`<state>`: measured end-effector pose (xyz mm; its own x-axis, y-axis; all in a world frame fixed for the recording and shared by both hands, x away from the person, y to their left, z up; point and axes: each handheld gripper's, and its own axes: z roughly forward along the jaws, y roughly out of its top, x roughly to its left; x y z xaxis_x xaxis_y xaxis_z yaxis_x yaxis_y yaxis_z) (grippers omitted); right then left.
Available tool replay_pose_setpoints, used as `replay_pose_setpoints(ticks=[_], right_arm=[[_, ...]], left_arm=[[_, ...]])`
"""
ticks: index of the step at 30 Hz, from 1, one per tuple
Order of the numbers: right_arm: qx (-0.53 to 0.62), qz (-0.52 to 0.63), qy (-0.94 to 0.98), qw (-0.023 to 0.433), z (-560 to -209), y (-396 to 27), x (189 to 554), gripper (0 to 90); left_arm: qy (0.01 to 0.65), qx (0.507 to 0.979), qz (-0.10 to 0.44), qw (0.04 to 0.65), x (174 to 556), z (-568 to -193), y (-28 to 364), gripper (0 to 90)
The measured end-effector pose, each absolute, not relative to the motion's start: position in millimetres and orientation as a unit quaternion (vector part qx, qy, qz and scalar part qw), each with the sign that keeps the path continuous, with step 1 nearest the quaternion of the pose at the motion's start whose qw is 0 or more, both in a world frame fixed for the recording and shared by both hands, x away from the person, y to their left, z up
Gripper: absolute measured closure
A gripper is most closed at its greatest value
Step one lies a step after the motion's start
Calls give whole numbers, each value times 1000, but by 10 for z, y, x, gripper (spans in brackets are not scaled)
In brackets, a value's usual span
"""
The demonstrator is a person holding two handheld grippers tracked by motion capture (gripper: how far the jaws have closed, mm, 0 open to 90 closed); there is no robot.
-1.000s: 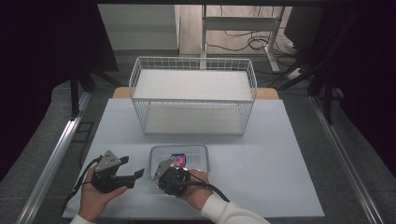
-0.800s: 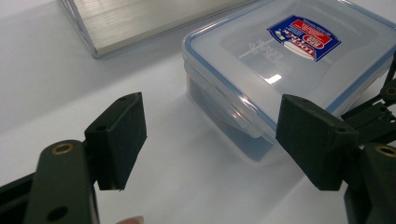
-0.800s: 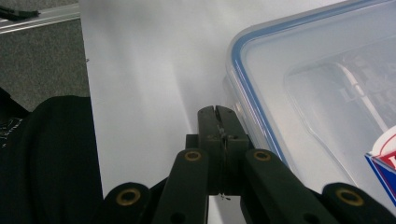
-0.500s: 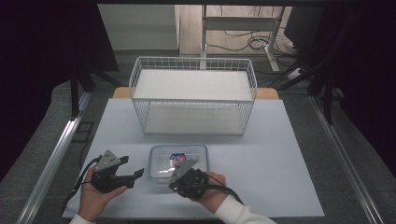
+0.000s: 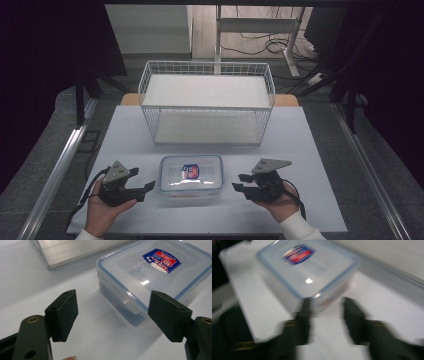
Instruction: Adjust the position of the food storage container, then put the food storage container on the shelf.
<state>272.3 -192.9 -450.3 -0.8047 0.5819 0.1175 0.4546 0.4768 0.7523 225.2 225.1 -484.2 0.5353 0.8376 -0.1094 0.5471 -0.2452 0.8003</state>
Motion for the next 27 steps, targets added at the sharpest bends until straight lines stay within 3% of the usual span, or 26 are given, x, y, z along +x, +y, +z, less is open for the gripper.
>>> replay_pose_setpoints(ticks=[2,5,13,22,27], right_arm=[[341,432,832,67,-4538,-2005,2772,341],[362,458,811,47,-4535,-2063,2823,277],[360,448,815,70,-4536,-2035,2785,217],[373,453,807,63,-4569,-2055,2830,205],[378,455,805,38,-4580,-2022,2872,204]], left_arm=[[450,769,170,420,2252,-4842,2249,238],[452,768,167,421,2253,-4839,2249,237],[453,766,162,426,2255,-4830,2254,237],[457,763,150,432,2241,-4819,2255,221],[473,757,99,440,2304,-4817,2249,206]])
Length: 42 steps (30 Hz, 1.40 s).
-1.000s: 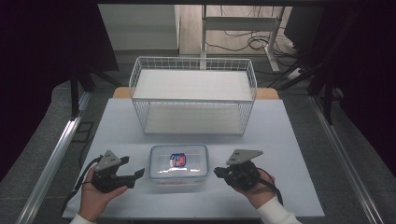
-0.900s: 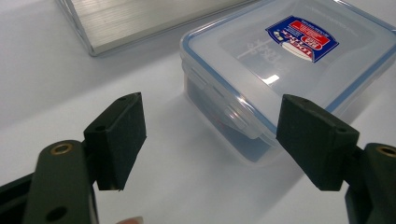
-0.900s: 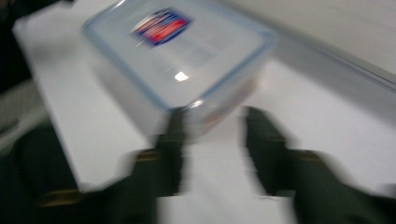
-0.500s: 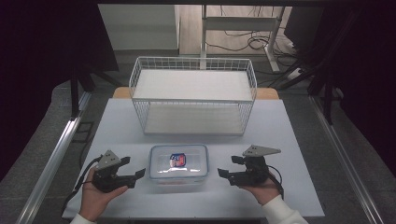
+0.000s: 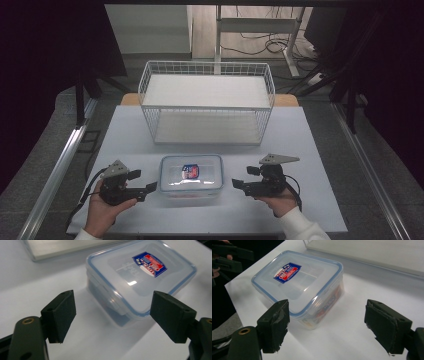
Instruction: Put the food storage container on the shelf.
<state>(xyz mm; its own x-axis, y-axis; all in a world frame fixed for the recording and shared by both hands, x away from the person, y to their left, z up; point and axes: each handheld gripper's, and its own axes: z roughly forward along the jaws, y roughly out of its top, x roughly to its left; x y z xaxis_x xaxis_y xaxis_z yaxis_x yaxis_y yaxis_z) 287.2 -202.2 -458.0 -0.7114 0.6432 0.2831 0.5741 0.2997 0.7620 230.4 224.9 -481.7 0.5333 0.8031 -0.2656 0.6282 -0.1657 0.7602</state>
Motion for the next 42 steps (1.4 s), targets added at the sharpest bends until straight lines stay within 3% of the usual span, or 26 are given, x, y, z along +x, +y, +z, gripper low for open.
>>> replay_pose_setpoints(ticks=[12,26,37,42], right_arm=[[397,463,793,2,-4673,-1980,2987,207],[388,453,802,8,-4680,-1896,3016,209],[387,441,810,7,-4736,-1843,3057,209],[392,440,807,-31,-4812,-1766,3145,195]], left_arm=[[501,729,0,467,2616,-4891,2227,200],[517,686,-119,499,2872,-5149,2207,168],[533,667,-166,494,2932,-5362,2273,195],[530,664,-173,498,2930,-5368,2260,259]])
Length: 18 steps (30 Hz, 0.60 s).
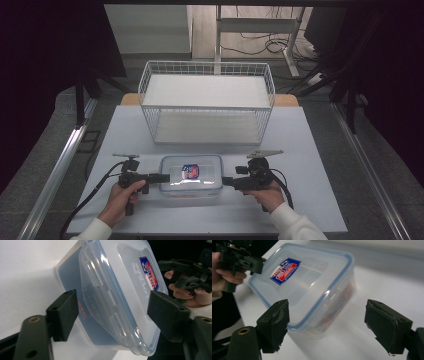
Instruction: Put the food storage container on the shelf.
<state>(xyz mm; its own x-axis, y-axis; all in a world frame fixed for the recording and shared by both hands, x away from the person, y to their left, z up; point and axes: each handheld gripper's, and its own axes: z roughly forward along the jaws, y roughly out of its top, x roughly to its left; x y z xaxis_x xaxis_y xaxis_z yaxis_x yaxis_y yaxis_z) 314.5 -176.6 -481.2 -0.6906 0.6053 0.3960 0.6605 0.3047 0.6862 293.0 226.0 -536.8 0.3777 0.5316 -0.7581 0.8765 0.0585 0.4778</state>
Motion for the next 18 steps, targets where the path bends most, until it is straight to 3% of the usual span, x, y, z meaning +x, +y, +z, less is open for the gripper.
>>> replay_pose_setpoints(ticks=[11,18], right_arm=[[-427,-434,-783,130,-5017,-1536,3400,157],[-446,-434,-763,176,-5097,-1500,3474,214]], left_arm=[[528,662,-177,502,2924,-5356,2283,342],[531,658,-178,504,2924,-5352,2285,355]])
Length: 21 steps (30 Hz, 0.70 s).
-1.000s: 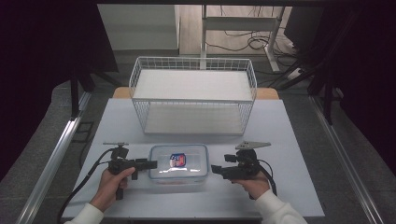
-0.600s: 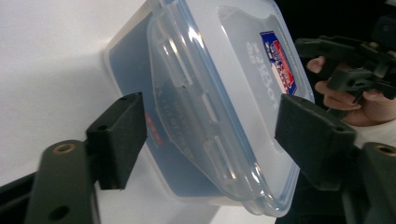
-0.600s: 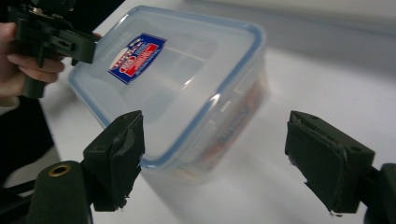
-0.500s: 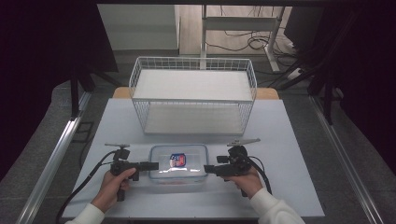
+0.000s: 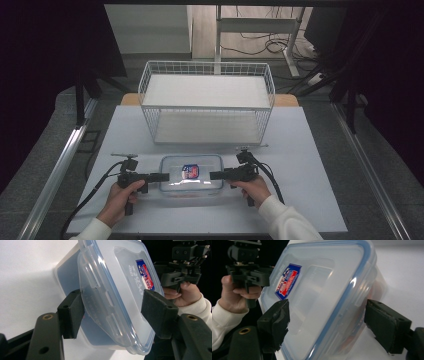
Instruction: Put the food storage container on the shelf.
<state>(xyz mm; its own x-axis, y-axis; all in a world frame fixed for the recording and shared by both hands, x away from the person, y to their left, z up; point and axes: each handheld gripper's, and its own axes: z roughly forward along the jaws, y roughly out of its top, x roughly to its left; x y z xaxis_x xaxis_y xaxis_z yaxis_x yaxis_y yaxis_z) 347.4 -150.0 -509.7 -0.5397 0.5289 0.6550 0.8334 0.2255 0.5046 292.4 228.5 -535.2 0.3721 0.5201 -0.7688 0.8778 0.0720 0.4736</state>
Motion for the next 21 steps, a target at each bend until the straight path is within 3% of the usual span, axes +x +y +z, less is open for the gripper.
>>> replay_pose_setpoints(ticks=[6,11,21], right_arm=[[-471,-423,-749,195,-5123,-1518,3507,266],[-476,-426,-746,190,-5065,-1567,3496,385],[-487,-428,-737,192,-5011,-1597,3456,456]], left_arm=[[533,657,-176,503,2920,-5348,2282,359],[533,657,-175,503,2915,-5342,2286,363],[533,655,-166,509,2857,-5292,2302,416]])
